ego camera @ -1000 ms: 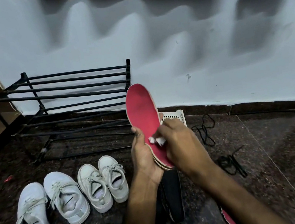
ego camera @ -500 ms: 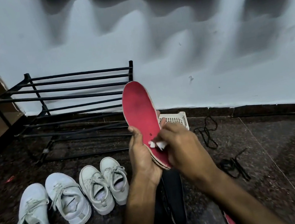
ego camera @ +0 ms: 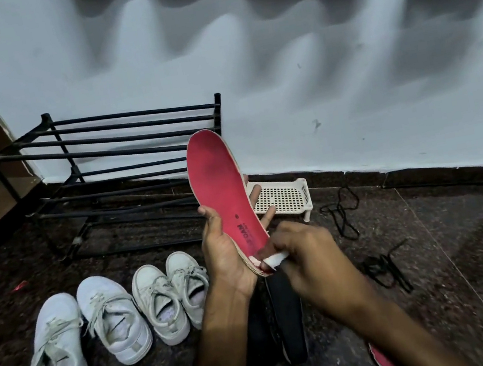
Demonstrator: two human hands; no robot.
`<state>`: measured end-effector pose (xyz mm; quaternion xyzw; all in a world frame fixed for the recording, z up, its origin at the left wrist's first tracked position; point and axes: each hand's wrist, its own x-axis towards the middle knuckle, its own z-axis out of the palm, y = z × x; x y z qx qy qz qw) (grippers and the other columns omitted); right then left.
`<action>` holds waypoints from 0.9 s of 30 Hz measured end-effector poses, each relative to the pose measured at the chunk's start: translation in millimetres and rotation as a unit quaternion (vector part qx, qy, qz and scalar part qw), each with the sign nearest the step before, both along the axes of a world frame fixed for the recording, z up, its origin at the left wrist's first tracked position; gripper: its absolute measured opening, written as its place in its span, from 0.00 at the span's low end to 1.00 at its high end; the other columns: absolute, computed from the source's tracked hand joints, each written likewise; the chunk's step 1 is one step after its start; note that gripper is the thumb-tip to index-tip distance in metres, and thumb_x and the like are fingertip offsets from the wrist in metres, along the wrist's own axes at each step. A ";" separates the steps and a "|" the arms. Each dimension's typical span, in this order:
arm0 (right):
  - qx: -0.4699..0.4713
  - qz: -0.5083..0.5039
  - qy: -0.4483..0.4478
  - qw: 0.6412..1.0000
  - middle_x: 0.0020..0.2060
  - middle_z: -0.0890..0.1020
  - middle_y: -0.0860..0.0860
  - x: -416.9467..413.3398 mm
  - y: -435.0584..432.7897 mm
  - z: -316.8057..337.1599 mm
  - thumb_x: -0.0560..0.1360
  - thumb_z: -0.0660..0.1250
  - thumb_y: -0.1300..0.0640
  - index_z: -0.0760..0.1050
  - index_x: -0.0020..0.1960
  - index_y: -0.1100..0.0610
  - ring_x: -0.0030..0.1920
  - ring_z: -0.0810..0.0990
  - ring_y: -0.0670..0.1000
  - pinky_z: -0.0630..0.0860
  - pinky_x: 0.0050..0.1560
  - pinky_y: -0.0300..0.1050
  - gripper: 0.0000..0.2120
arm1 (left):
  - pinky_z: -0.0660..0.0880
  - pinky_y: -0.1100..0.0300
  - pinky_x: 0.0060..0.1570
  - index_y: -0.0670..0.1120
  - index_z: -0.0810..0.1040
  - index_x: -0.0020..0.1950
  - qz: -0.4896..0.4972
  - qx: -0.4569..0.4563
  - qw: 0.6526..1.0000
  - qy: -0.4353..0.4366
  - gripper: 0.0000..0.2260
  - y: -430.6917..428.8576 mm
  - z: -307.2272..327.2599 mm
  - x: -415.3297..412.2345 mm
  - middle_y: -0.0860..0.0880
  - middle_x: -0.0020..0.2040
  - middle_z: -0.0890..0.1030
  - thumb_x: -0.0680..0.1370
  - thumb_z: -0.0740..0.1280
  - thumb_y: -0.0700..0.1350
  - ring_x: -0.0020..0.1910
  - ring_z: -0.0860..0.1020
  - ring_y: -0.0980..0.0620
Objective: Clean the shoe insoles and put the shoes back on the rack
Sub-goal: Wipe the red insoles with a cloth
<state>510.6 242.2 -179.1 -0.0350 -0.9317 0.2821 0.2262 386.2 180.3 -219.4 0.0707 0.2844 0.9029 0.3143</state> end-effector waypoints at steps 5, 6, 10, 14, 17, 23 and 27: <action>-0.108 -0.083 0.098 0.986 0.39 0.84 0.44 -9.8 24.9 34.6 0.70 0.70 0.71 0.84 0.43 0.55 0.41 0.82 0.41 0.74 0.41 0.29 0.12 | 0.78 0.45 0.55 0.46 0.62 0.75 -0.018 0.029 0.999 0.036 0.31 -2.9 3.9 -3.3 0.43 0.69 0.73 0.79 0.49 0.65 0.64 0.76 0.40; -0.050 -0.078 0.112 0.989 0.40 0.83 0.45 -13.8 24.1 37.0 0.69 0.68 0.72 0.83 0.44 0.55 0.41 0.81 0.42 0.73 0.43 0.30 0.13 | 0.77 0.45 0.56 0.46 0.62 0.75 -0.016 0.027 0.999 0.033 0.32 -1.2 6.7 -2.3 0.41 0.70 0.72 0.79 0.51 0.65 0.65 0.75 0.39; 0.133 -0.037 0.016 0.990 0.45 0.77 0.51 -17.6 -8.0 4.1 0.65 0.65 0.70 0.80 0.47 0.58 0.44 0.78 0.53 0.73 0.40 0.40 0.13 | 0.78 0.44 0.52 0.46 0.64 0.74 0.005 0.015 1.000 0.014 0.32 0.0 9.8 2.2 0.41 0.68 0.74 0.78 0.50 0.66 0.63 0.76 0.40; -0.002 -0.035 0.025 0.999 0.42 0.78 0.44 -0.9 -6.3 -17.9 0.67 0.62 0.68 0.79 0.43 0.56 0.42 0.78 0.48 0.74 0.43 0.34 0.11 | 0.80 0.44 0.48 0.45 0.67 0.72 0.012 0.020 1.000 0.002 0.31 2.4 2.1 3.4 0.45 0.66 0.77 0.80 0.44 0.64 0.61 0.78 0.43; -0.198 -0.084 0.024 0.976 0.39 0.84 0.44 7.6 14.1 -2.2 0.73 0.72 0.60 0.82 0.43 0.53 0.41 0.81 0.42 0.75 0.42 0.37 0.03 | 0.73 0.38 0.59 0.45 0.65 0.74 -0.006 0.019 1.000 0.012 0.33 7.5 -5.0 3.3 0.44 0.70 0.72 0.79 0.47 0.66 0.66 0.74 0.40; -0.089 -0.041 0.019 0.995 0.46 0.83 0.46 -13.3 3.5 7.6 0.72 0.71 0.63 0.82 0.51 0.51 0.45 0.81 0.45 0.78 0.50 0.43 0.10 | 0.74 0.44 0.62 0.45 0.65 0.74 -0.049 0.028 0.998 -0.010 0.35 11.8 -5.0 7.4 0.39 0.71 0.70 0.77 0.51 0.68 0.67 0.73 0.40; 0.088 -0.032 -0.029 0.995 0.51 0.77 0.49 -8.5 -0.2 -3.2 0.72 0.67 0.67 0.80 0.56 0.54 0.49 0.79 0.52 0.75 0.50 0.43 0.16 | 0.74 0.40 0.61 0.45 0.65 0.74 -0.019 0.011 1.000 -0.017 0.34 12.6 -1.0 9.2 0.45 0.68 0.75 0.76 0.51 0.66 0.63 0.77 0.43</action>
